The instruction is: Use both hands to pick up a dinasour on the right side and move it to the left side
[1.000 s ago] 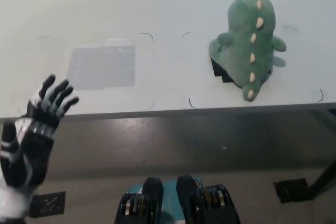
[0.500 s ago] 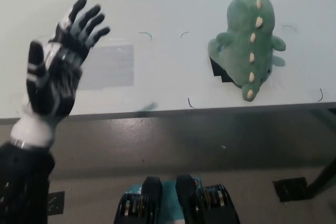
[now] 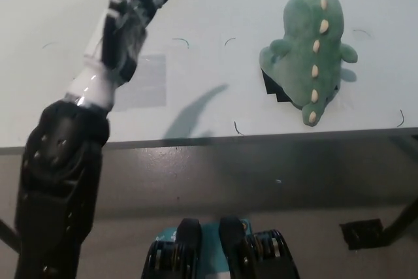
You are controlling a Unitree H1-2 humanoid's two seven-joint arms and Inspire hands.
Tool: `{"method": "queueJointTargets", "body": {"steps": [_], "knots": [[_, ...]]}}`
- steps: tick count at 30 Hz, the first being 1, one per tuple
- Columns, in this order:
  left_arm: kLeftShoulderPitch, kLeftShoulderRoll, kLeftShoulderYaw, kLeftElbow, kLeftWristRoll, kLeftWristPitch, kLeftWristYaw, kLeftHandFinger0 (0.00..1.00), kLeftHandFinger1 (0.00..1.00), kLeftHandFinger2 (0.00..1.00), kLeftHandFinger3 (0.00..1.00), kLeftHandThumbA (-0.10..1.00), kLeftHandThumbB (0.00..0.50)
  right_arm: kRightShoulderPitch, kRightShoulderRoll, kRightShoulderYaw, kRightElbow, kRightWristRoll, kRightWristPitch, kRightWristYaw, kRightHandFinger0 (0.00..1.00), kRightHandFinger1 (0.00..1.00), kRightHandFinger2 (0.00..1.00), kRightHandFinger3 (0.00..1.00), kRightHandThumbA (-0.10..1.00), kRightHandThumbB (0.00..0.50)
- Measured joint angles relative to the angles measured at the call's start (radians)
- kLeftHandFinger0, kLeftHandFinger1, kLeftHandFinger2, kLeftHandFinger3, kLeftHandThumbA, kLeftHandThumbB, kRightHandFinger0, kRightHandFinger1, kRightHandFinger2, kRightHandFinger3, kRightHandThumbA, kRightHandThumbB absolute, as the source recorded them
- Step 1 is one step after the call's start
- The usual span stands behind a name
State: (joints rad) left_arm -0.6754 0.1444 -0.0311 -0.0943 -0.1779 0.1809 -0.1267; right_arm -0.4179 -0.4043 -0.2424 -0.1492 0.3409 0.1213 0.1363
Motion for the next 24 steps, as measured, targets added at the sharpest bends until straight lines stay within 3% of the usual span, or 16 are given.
{"method": "queueJointTargets", "body": {"steps": [5,9,15,16,20,23,24], "knots": [[-0.060,-0.026,-0.020,0.096,0.020,-0.010,0.000,1.00,1.00,1.00,1.00,1.00,0.453,-0.066,0.009,0.009,0.073,-0.010,0.000,0.000,1.00,1.00,1.00,1.00,1.00,0.150],[-0.141,-0.055,-0.035,0.225,0.051,-0.030,0.001,1.00,1.00,1.00,1.00,1.00,0.432,-0.118,0.010,0.023,0.201,-0.030,-0.004,0.004,1.00,1.00,1.00,1.00,1.00,0.238],[-0.233,-0.092,-0.044,0.371,0.089,-0.048,0.009,1.00,1.00,1.00,1.00,1.00,0.423,-0.182,0.007,0.045,0.361,-0.047,-0.014,0.015,1.00,1.00,1.00,1.00,1.00,0.265],[-0.244,-0.096,-0.045,0.390,0.095,-0.051,0.011,1.00,1.00,1.00,1.00,1.00,0.423,-0.191,0.007,0.046,0.378,-0.047,-0.018,0.018,1.00,1.00,1.00,1.00,1.00,0.294],[-0.289,-0.109,-0.045,0.474,0.111,-0.057,0.019,1.00,1.00,1.00,1.00,1.00,0.338,-0.236,0.005,0.047,0.450,-0.045,-0.027,0.036,1.00,1.00,1.00,1.00,1.00,0.334],[-0.312,-0.118,-0.048,0.523,0.120,-0.063,0.019,1.00,1.00,1.00,1.00,1.00,0.328,-0.266,0.004,0.050,0.504,-0.045,-0.030,0.047,1.00,1.00,1.00,1.00,1.00,0.349],[-0.322,-0.122,-0.049,0.543,0.122,-0.064,0.020,1.00,1.00,1.00,1.00,1.00,0.338,-0.276,0.004,0.051,0.524,-0.045,-0.031,0.051,1.00,1.00,1.00,1.00,1.00,0.329]]}}
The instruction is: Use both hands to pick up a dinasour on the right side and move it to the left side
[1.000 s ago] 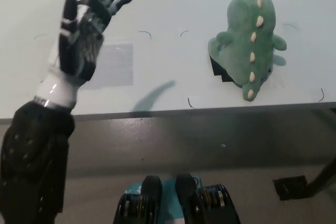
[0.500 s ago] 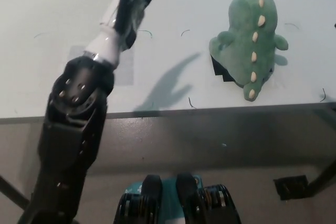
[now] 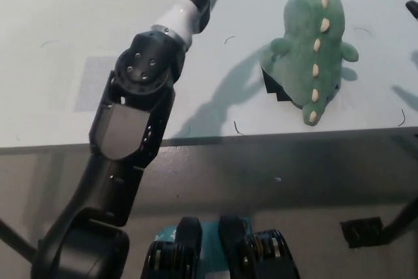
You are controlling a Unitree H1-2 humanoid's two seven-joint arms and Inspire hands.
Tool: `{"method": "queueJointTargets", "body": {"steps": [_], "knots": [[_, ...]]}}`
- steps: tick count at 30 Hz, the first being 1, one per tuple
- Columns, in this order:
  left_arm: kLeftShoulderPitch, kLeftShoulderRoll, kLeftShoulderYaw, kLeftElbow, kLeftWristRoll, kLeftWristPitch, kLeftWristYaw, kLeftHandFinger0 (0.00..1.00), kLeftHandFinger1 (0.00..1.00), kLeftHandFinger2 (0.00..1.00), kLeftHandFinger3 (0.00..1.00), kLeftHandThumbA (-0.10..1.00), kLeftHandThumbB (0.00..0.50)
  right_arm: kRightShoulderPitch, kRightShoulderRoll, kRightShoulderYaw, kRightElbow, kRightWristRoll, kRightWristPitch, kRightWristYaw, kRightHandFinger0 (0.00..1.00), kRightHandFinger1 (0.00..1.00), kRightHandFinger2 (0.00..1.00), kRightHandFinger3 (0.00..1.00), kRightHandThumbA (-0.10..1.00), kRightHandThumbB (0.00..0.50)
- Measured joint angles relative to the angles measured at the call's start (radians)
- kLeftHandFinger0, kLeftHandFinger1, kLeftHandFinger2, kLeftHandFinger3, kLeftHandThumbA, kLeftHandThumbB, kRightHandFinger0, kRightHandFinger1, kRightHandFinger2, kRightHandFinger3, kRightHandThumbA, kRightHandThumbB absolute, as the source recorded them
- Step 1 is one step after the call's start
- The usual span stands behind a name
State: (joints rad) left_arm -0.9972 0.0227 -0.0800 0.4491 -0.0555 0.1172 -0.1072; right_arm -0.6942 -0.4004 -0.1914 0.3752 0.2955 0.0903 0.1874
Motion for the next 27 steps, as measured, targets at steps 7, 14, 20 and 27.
{"method": "queueJointTargets", "body": {"steps": [7,14,20,27], "knots": [[-0.077,-0.039,0.001,0.179,0.006,-0.013,0.002,1.00,1.00,1.00,1.00,1.00,0.361,-0.069,-0.019,0.037,0.121,-0.018,-0.007,0.024,1.00,1.00,1.00,1.00,1.00,0.274],[-0.155,-0.069,0.021,0.395,0.006,-0.034,0.009,1.00,1.00,1.00,1.00,1.00,0.447,-0.108,-0.024,0.044,0.200,-0.027,-0.006,0.039,1.00,1.00,1.00,1.00,1.00,0.297],[-0.185,-0.077,0.037,0.516,0.006,-0.058,0.030,1.00,1.00,1.00,1.00,1.00,0.469,-0.126,-0.029,0.063,0.306,-0.050,-0.007,0.046,1.00,1.00,1.00,1.00,1.00,0.290],[-0.187,-0.078,0.056,0.568,0.005,-0.063,0.043,1.00,1.00,1.00,1.00,1.00,0.463,-0.130,-0.030,0.069,0.370,-0.073,-0.015,0.049,1.00,1.00,1.00,1.00,1.00,0.306]]}}
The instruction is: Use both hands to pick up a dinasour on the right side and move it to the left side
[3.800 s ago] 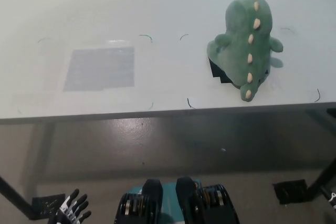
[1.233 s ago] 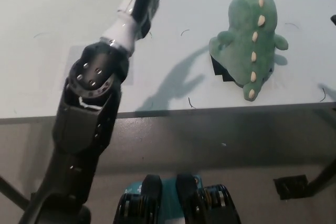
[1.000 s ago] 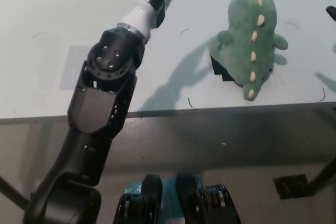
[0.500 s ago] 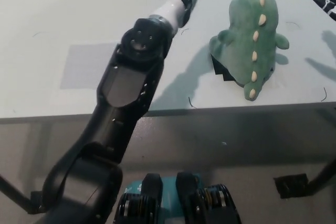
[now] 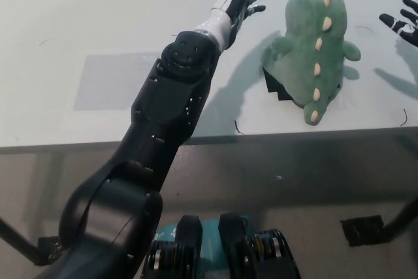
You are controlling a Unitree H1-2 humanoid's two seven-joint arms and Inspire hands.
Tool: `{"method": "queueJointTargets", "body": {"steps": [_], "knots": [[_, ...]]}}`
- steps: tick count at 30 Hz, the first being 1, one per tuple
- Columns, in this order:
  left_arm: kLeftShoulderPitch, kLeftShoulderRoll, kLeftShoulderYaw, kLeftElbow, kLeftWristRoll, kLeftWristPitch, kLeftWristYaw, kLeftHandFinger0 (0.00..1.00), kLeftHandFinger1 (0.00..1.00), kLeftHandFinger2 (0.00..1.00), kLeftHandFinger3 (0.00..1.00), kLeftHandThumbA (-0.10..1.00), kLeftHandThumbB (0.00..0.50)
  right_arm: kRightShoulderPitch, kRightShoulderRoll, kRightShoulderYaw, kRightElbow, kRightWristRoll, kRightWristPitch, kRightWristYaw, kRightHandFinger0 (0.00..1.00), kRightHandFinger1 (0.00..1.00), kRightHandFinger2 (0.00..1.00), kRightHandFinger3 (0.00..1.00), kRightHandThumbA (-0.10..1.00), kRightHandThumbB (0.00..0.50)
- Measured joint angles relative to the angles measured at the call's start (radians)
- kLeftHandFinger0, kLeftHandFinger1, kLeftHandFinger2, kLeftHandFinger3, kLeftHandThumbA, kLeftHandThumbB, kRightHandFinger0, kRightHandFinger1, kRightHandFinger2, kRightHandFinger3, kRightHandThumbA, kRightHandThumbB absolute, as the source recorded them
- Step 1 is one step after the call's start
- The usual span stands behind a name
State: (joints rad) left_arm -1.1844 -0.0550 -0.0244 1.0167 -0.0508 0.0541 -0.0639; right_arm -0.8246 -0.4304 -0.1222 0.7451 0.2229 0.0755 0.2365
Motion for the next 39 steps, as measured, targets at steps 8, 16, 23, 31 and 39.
{"method": "queueJointTargets", "body": {"steps": [8,16,23,31,39], "knots": [[0.003,0.000,0.000,0.033,0.005,-0.020,0.008,1.00,1.00,1.00,1.00,1.00,0.455,0.000,-0.005,-0.011,0.021,-0.001,-0.007,0.014,1.00,1.00,1.00,1.00,1.00,0.313],[0.034,-0.013,0.004,0.037,0.005,-0.033,0.011,1.00,1.00,1.00,1.00,1.00,0.441,0.007,-0.009,-0.025,0.106,0.005,-0.038,0.041,1.00,1.00,1.00,1.00,1.00,0.350],[0.081,-0.042,0.014,0.084,0.004,-0.040,0.031,1.00,1.00,1.00,1.00,1.00,0.475,0.025,0.005,-0.029,0.104,0.009,-0.053,0.046,1.00,1.00,1.00,1.00,1.00,0.382],[0.105,-0.059,0.038,0.137,-0.001,-0.050,0.048,1.00,1.00,1.00,1.00,1.00,0.500,0.072,0.039,-0.023,0.105,-0.001,-0.056,0.042,1.00,1.00,1.00,1.00,1.00,0.265],[0.114,-0.059,0.036,0.141,0.001,-0.051,0.062,1.00,1.00,1.00,1.00,1.00,0.500,0.078,0.041,-0.023,0.116,-0.015,-0.057,0.040,1.00,1.00,1.00,1.00,1.00,0.300]]}}
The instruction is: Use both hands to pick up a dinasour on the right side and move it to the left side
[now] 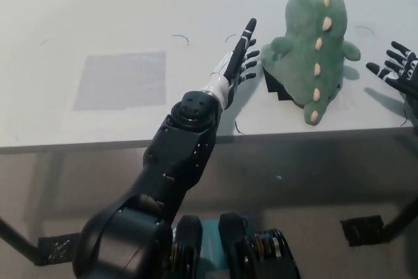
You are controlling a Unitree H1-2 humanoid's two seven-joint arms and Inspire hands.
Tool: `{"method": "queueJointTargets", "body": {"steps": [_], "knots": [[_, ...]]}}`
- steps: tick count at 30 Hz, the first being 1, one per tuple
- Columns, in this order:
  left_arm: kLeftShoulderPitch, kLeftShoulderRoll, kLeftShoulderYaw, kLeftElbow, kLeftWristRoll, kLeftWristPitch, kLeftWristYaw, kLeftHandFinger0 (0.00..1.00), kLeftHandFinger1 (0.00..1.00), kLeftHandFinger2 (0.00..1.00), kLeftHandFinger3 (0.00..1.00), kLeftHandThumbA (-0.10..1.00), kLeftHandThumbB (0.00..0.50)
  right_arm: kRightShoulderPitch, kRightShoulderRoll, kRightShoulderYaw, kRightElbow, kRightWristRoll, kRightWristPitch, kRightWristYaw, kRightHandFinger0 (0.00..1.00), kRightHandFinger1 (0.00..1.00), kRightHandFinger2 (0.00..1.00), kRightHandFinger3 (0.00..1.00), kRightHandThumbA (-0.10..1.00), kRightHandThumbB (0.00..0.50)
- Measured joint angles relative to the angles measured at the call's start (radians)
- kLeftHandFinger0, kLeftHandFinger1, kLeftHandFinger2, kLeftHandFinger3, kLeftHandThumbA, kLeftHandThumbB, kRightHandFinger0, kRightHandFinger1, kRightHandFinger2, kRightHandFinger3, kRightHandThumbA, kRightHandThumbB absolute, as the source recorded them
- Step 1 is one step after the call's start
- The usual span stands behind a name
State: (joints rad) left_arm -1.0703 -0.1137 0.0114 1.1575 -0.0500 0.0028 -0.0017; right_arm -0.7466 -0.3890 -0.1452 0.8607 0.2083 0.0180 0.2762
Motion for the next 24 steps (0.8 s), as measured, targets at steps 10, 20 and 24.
{"method": "queueJointTargets", "body": {"steps": [10,20,24], "knots": [[0.000,-0.002,0.002,0.023,-0.002,-0.015,0.000,1.00,1.00,1.00,1.00,1.00,0.491,0.019,0.014,0.001,-0.045,-0.002,0.003,0.001,1.00,1.00,1.00,1.00,1.00,0.316],[-0.004,-0.028,0.052,0.039,-0.024,-0.024,-0.002,1.00,1.00,1.00,1.00,1.00,0.425,0.034,0.114,0.013,-0.217,-0.003,0.057,-0.016,1.00,1.00,1.00,1.00,1.00,0.443],[-0.007,-0.046,0.052,0.039,-0.025,-0.021,0.001,1.00,1.00,1.00,1.00,1.00,0.420,0.034,0.157,0.022,-0.241,-0.013,0.083,-0.031,1.00,1.00,1.00,1.00,1.00,0.412]]}}
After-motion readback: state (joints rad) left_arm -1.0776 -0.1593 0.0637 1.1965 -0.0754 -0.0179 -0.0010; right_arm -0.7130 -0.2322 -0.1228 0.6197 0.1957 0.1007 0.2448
